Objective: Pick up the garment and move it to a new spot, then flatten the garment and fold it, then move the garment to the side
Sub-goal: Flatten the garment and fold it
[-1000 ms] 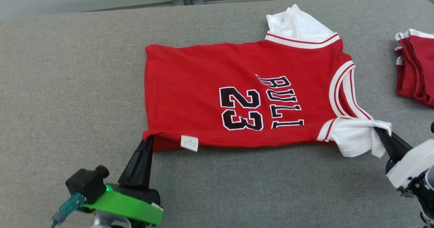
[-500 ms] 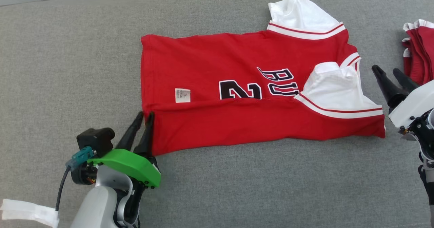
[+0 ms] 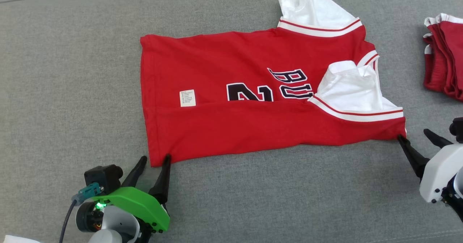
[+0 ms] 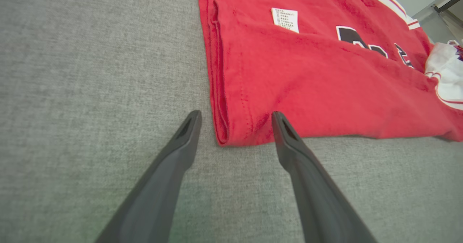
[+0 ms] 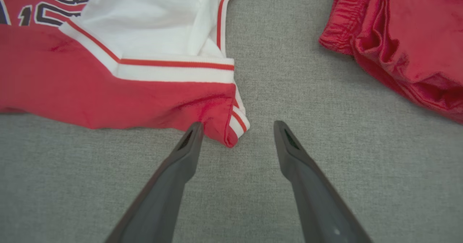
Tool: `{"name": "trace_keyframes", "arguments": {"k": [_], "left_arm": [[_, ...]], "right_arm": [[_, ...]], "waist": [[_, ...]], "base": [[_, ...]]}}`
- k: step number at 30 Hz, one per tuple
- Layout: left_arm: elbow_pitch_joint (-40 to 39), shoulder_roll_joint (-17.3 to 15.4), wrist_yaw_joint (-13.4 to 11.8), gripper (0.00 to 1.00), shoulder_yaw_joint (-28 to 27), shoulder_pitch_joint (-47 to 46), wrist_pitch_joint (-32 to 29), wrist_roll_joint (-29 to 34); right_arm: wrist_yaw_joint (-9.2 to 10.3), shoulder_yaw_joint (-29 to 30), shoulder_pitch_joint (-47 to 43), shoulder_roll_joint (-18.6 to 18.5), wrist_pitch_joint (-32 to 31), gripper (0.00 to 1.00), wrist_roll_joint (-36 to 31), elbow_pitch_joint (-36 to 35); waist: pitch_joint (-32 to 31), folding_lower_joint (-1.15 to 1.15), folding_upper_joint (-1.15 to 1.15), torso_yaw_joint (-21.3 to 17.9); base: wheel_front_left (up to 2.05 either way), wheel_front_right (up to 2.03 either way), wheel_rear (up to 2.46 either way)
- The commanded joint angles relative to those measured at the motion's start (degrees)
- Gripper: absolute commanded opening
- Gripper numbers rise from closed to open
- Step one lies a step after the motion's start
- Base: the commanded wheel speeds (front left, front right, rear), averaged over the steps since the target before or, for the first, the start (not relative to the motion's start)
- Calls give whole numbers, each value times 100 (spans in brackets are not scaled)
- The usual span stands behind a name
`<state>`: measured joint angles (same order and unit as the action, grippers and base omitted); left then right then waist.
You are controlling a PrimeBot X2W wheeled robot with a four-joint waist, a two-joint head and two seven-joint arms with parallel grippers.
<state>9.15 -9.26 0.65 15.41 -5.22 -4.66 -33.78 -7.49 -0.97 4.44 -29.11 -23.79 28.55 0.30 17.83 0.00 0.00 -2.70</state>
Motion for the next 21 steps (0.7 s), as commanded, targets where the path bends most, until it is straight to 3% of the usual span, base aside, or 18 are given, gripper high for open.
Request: {"name": "trace_keyframes", "arguments": {"k": [1, 6, 8, 9, 10, 11, 13, 14, 15, 16, 18, 19, 21], "left_arm": [[-30, -34, -10, 100, 11, 33, -50, 6], [33, -54, 213, 100, 133, -105, -349, -193], [95, -72, 286, 44, 175, -242, -421, -226], [141, -74, 318, 30, 220, -310, -479, -249], [189, -69, 347, 6, 247, -358, -509, -272], [239, -59, 383, 0, 286, -426, -558, -286], [310, -85, 444, 0, 372, -521, -622, -303], [332, -90, 465, 0, 384, -541, -611, -323], [354, -101, 486, 0, 397, -553, -641, -366], [366, -118, 503, 0, 406, -560, -663, -398], [385, -181, 536, 0, 406, -529, -684, -441], [387, -220, 546, 0, 398, -497, -698, -485], [374, -294, 563, 0, 377, -417, -717, -554]], "right_arm": [[1, -47, 93, 68, 73, 100, 21, 82], [1, -178, 401, 47, 111, 100, -27, 458], [1, -259, 543, 21, 102, 100, -64, 621], [1, -302, 617, 25, 112, 100, -51, 711], [1, -353, 671, 17, 105, 100, -18, 774], [1, -429, 731, -12, 106, 100, 23, 835], [1, -556, 809, -33, 131, 100, 120, 928], [1, -622, 829, -57, 154, 83, 165, 950], [0, -693, 856, -96, 172, 51, 236, 959], [0, -741, 865, -130, 198, 40, 311, 969], [-1, -887, 845, -274, 209, 8, 503, 943], [0, -945, 830, -373, 218, 0, 620, 943], [0, -1074, 775, -577, 180, 0, 858, 914]], "waist": [[123, 0, 0, -25], [308, 0, 0, 57], [391, 0, 0, 95], [424, 0, 0, 118], [453, 0, 0, 134], [485, 0, 0, 153], [509, 0, 0, 171], [510, 0, 0, 178], [502, 0, 0, 182], [489, 0, 0, 184], [432, 0, 0, 186], [396, 0, 0, 182], [297, 0, 0, 171]], "base": [[0, 0, 0], [0, 0, 0], [0, 0, 0], [0, 0, 0], [0, 0, 0], [0, 0, 0], [0, 0, 0], [0, 0, 0], [0, 0, 0], [0, 0, 0], [0, 0, 0], [0, 0, 0], [0, 0, 0]]}}
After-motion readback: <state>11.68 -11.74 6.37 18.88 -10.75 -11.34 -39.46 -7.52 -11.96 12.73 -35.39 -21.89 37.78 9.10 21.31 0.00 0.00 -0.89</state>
